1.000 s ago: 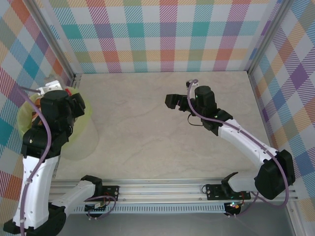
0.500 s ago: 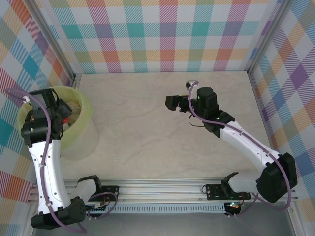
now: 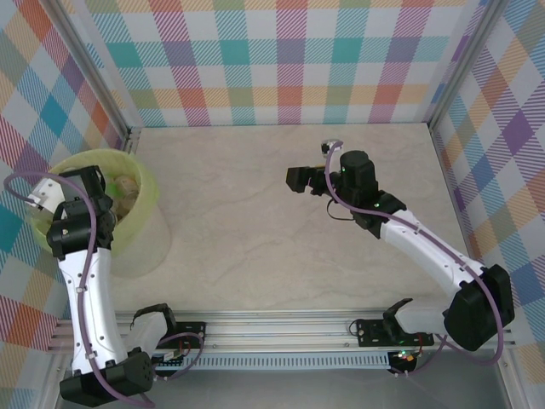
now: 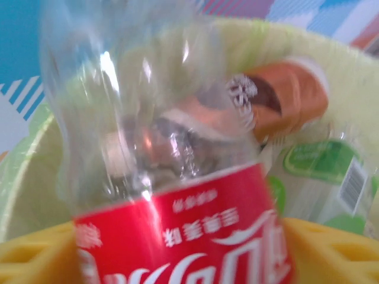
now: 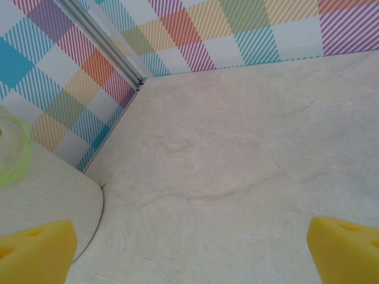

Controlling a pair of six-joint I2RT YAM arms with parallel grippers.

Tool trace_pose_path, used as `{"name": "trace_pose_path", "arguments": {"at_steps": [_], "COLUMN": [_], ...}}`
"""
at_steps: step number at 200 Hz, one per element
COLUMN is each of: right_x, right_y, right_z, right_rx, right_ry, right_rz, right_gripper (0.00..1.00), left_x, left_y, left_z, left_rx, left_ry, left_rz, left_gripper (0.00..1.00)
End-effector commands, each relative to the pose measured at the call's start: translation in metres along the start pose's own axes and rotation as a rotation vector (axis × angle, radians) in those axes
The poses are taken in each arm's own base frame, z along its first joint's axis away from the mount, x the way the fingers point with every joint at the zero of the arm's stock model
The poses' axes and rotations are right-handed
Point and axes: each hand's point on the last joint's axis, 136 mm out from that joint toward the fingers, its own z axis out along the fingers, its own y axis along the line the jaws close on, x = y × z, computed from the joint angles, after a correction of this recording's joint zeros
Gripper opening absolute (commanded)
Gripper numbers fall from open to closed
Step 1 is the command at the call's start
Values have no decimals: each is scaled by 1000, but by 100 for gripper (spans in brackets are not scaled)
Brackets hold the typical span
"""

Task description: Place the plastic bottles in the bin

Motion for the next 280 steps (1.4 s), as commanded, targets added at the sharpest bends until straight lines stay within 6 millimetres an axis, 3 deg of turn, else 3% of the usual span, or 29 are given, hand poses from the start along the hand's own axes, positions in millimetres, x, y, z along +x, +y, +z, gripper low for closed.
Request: {"name": "trace_pose_path", "arguments": {"at_steps": [1,44,84,118,168,202,240,258,280], "right_x": [-18,-19,-22,-21,-15,-14,-11,-9,-4], "right_y": [11,12,6,-11,-39,-59,-84,-96,-117], "right_z": [-2,-6,-13,-27,-48,-59,-70,-73,-77], "right_rx": [-32,-36,9,98,239,348,476,535,626], "right_ry": [-32,-33,-52,-95,-144,-181,-191,-180,-165], "right_rz": [-4,16,38,75,69,69,15,-32,-104], "right_gripper": [100,100,100,100,100,100,100,99,100], "left_x": [-8,-23,-36,-43,-33,-3,64,95,129], "left_y": [15,9,-50,-84,-126,-175,-239,-252,-251], "left_z": [-6,-29,-73,-110,-126,-137,-157,-144,-121], "left_rx": [-34,62,451,696,874,969,1114,1158,1155], "left_ry": [-51,-68,-22,-28,-16,13,21,8,-30], "left_rz": [-85,-97,-39,-14,33,187,455,541,643], "left_gripper": [100,100,100,100,100,100,100,100,100]}}
